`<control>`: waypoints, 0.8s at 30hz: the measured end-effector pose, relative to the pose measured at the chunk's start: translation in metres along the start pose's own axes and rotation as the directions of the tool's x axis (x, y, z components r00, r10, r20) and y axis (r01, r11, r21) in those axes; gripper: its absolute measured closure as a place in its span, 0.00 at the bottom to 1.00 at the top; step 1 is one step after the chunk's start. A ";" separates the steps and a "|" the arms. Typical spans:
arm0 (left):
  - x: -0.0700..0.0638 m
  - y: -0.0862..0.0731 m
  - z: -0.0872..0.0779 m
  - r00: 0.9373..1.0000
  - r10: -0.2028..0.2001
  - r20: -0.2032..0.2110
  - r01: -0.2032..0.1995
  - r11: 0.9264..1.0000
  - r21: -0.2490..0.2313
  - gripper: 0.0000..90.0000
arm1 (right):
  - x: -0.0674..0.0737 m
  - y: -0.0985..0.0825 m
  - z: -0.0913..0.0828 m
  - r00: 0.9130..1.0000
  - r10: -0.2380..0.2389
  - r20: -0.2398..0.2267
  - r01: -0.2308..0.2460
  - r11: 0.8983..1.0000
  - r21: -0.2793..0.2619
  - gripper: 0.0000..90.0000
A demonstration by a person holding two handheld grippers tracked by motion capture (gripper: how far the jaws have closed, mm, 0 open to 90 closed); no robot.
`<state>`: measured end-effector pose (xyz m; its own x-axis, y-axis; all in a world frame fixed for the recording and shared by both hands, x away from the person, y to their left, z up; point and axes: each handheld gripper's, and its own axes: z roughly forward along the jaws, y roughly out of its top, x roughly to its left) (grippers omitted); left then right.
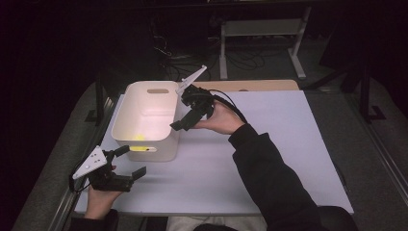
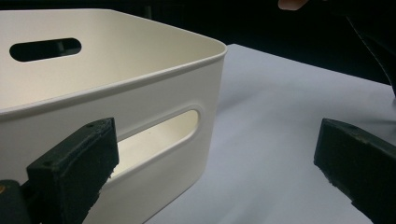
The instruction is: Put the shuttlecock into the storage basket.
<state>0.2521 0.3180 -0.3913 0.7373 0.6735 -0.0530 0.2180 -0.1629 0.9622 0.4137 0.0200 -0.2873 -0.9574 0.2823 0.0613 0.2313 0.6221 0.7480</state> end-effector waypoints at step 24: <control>0.000 0.000 0.001 1.000 -0.002 0.000 0.002 1.000 0.003 0.00 | 0.001 -0.027 -0.031 0.999 0.018 0.041 -0.017 0.999 -0.030 0.00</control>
<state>0.2527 0.3175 -0.3915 0.7371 0.6735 -0.0548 0.2212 -0.1638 0.9614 0.4012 -0.0190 -0.2867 -0.9451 0.3233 0.0472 0.2419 0.5950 0.7664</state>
